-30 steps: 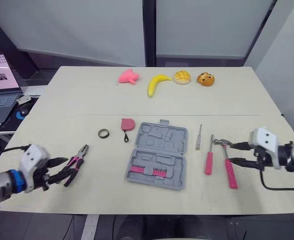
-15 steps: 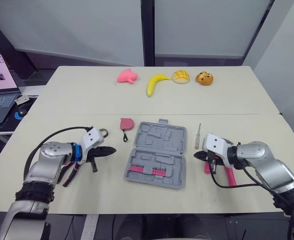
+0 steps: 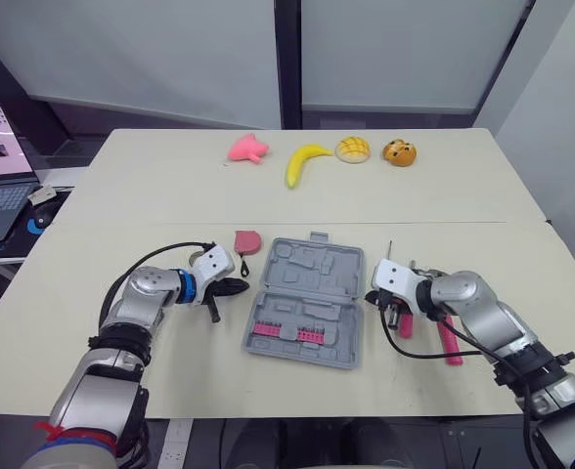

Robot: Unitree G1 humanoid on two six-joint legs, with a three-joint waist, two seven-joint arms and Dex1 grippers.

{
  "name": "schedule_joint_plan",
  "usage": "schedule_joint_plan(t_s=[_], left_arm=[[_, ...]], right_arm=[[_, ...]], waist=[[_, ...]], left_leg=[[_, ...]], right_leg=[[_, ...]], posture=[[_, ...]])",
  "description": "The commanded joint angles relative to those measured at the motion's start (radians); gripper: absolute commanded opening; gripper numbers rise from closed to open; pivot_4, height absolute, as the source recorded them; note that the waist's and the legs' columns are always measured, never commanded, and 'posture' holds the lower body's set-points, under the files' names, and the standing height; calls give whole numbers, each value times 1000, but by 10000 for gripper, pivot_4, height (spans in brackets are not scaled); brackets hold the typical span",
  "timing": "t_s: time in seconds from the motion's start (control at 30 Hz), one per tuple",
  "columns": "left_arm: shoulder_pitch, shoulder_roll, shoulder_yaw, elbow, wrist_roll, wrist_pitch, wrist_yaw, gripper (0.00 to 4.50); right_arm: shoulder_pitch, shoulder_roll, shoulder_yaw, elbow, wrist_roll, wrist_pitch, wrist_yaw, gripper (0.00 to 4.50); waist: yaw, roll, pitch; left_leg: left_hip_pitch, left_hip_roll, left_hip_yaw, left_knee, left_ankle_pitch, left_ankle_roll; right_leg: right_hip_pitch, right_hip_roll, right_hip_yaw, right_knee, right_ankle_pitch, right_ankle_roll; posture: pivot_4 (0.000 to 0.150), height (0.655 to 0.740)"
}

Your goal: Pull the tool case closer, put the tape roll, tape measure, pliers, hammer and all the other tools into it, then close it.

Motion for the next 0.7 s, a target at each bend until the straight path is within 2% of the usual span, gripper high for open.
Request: schedule_joint_plan(t_s=[0.03, 0.37, 0.7], left_arm=[[-28, -11, -3, 9, 9, -24, -6, 0], [-8, -40, 1, -50, -7, 16, -47, 0], [148, 23, -5, -339, -37, 209, -140, 0]], right_arm=[[-29, 25, 7, 21, -16, -28, -8, 151], [-43, 75, 29, 42, -26, -34, 11, 151], [-7, 92, 34, -63, -12, 30, 41, 151]], waist=[[-3, 0, 0], [-11, 0, 0], [-15, 0, 0]], left_leg=[[0, 0, 0, 0, 0, 0], [-1, 0, 1, 0, 1, -2], [-2, 0, 1, 0, 2, -3]], right_leg=[[0, 0, 0, 0, 0, 0], [-6, -1, 0, 7, 0, 0], [-9, -1, 1, 13, 0, 0]], posture=[[1500, 7193], [1500, 7193], [1500, 7193]])
